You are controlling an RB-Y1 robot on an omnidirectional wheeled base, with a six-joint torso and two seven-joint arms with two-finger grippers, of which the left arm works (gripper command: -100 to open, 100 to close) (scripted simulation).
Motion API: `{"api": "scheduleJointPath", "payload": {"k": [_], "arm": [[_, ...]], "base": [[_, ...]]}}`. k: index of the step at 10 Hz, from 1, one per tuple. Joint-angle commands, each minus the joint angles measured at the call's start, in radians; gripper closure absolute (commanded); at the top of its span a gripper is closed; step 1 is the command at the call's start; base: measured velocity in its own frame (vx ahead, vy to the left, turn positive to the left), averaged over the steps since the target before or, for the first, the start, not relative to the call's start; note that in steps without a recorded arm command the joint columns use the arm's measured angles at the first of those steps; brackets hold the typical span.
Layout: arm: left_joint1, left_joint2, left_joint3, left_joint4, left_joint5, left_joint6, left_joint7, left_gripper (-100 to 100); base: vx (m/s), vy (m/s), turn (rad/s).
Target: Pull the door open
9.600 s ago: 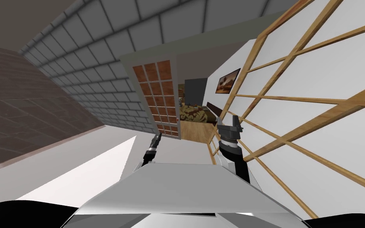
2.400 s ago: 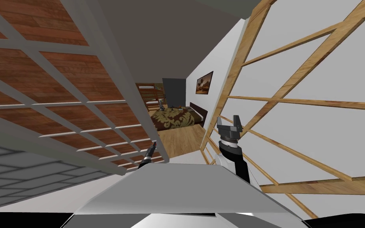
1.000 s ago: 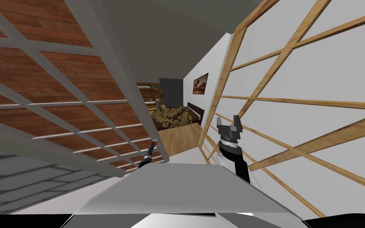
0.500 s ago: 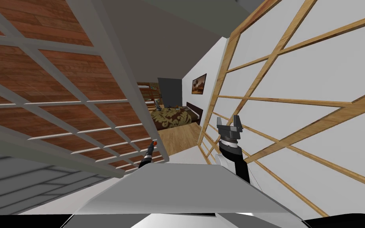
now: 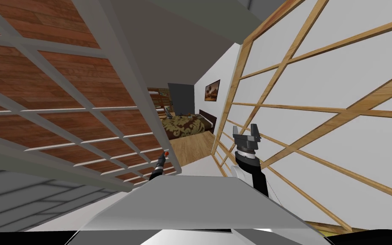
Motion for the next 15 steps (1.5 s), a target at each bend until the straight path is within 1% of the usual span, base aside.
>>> {"api": "scheduleJointPath", "payload": {"k": [1,2,3,4,5,6,7,8,9,10,11,12,13,14,15], "arm": [[-0.001,-0.008,-0.014,-0.009,0.004,0.002,0.028,100],[-0.005,-0.006,-0.022,-0.007,0.02,0.002,0.068,100],[-0.008,-0.004,-0.029,-0.004,0.037,0.003,0.094,100],[-0.008,-0.004,-0.029,-0.004,0.037,0.003,0.111,100],[-0.011,-0.002,-0.036,-0.002,0.054,0.004,0.145,100],[-0.011,-0.002,-0.036,-0.002,0.054,0.004,0.152,100],[-0.014,0.0,-0.044,0.0,0.07,0.005,0.191,100],[-0.014,0.0,-0.044,0.0,0.07,0.005,0.194,100],[-0.017,0.002,-0.051,0.003,0.087,0.006,0.232,100],[-0.017,0.002,-0.051,0.003,0.087,0.006,0.235,100],[-0.021,0.005,-0.058,0.005,0.104,0.006,0.274,100],[-0.021,0.005,-0.058,0.005,0.104,0.006,0.277,100],[-0.024,0.007,-0.066,0.008,0.12,0.007,0.318,100],[-0.018,0.012,-0.063,0.03,0.138,0.007,0.337,-100],[-0.019,0.011,-0.068,0.028,0.15,0.007,0.359,-100]], "base": [[-0.038,0.011,-0.031],[-0.048,0.014,-0.075],[-0.064,0.018,-0.095],[-0.048,0.015,-0.029],[-0.05,0.011,-0.026],[-0.037,0.005,-0.033],[-0.047,0.009,-0.047],[-0.04,0.011,-0.045],[-0.04,0.006,-0.079],[-0.034,0.002,-0.031],[-0.045,0.007,-0.031],[-0.038,0.011,-0.046],[-0.045,0.013,-0.105],[-0.055,0.027,-0.061],[-0.057,0.02,-0.026]]}}
